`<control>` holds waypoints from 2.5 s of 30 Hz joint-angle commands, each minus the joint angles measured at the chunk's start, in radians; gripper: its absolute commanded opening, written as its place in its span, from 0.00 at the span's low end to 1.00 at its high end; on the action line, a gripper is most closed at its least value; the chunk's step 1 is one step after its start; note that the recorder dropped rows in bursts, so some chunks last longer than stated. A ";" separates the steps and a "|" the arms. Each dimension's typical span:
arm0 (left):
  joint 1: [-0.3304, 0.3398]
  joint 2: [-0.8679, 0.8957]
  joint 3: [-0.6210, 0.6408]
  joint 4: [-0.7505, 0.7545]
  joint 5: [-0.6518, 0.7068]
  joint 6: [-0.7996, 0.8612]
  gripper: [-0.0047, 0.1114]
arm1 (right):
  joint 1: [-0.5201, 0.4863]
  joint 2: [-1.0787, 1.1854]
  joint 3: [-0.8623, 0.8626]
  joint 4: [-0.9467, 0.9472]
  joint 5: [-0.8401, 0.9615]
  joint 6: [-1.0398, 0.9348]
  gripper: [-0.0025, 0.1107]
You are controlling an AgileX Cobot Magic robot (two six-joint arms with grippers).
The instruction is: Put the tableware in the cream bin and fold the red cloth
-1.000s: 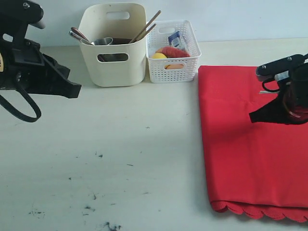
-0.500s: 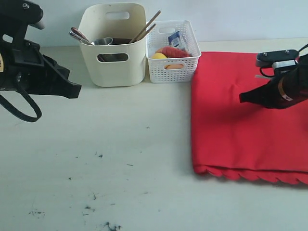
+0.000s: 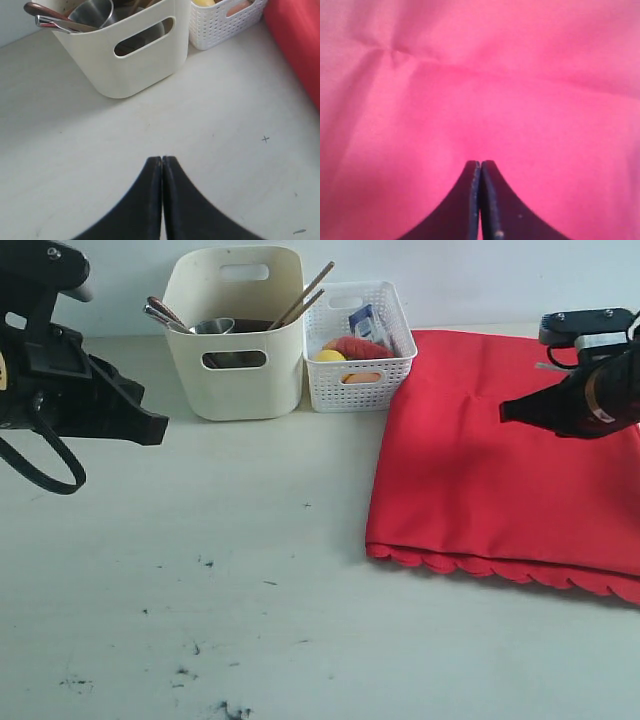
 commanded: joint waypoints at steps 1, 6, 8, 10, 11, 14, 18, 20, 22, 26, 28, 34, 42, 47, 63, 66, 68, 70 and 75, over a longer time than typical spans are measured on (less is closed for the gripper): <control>-0.001 -0.010 0.002 -0.006 0.018 -0.004 0.06 | 0.002 -0.061 0.063 0.002 0.183 0.017 0.02; -0.001 -0.010 0.002 -0.009 0.025 -0.004 0.06 | 0.000 0.083 0.035 -0.030 0.172 0.063 0.02; -0.001 -0.010 0.002 -0.009 0.025 -0.004 0.06 | -0.003 0.134 0.006 -0.042 0.186 0.064 0.02; -0.001 -0.010 0.002 -0.009 0.025 -0.004 0.06 | -0.012 0.177 -0.038 -0.042 0.195 0.064 0.02; -0.001 -0.010 0.002 -0.009 0.025 -0.004 0.06 | -0.021 0.198 -0.063 -0.045 0.198 0.064 0.02; -0.001 -0.010 0.002 -0.009 0.025 -0.004 0.06 | -0.051 0.245 -0.138 -0.047 0.203 0.064 0.02; -0.001 -0.010 0.002 -0.009 0.017 -0.004 0.06 | -0.063 0.255 -0.198 -0.049 0.167 0.059 0.02; -0.001 -0.010 0.002 -0.009 0.015 -0.004 0.06 | -0.063 0.239 -0.207 -0.049 0.160 0.062 0.02; -0.001 -0.010 0.002 -0.009 0.015 -0.004 0.06 | -0.063 0.203 -0.207 -0.030 0.165 0.062 0.02; -0.001 -0.010 0.002 -0.009 0.015 -0.004 0.06 | -0.063 0.104 -0.192 0.060 0.193 -0.002 0.02; -0.001 -0.010 0.002 -0.009 0.015 -0.004 0.06 | -0.063 0.053 -0.164 0.088 0.193 -0.035 0.02; -0.001 -0.010 0.002 -0.009 0.018 -0.004 0.06 | -0.063 0.010 -0.057 0.097 0.038 -0.038 0.02; -0.001 -0.010 0.002 -0.011 0.023 -0.004 0.06 | -0.063 0.189 -0.111 0.095 -0.053 -0.038 0.02; -0.001 -0.010 0.002 -0.011 0.020 -0.004 0.06 | -0.063 0.275 -0.207 0.095 -0.115 -0.038 0.02; -0.001 -0.010 0.005 -0.002 -0.015 -0.003 0.06 | -0.063 0.095 -0.211 0.101 -0.078 -0.038 0.02; 0.001 -0.034 0.042 0.003 -0.061 -0.005 0.06 | -0.063 -0.046 -0.144 0.101 -0.080 -0.038 0.02; 0.001 -0.076 0.097 -0.002 -0.143 -0.029 0.06 | -0.063 -0.150 -0.090 0.101 -0.085 -0.035 0.02; 0.001 -0.135 0.158 -0.004 -0.217 -0.061 0.06 | -0.061 -0.258 -0.032 0.101 -0.106 -0.032 0.02; 0.001 -0.320 0.294 -0.004 -0.293 -0.112 0.06 | -0.061 -0.506 0.117 0.144 -0.173 -0.027 0.02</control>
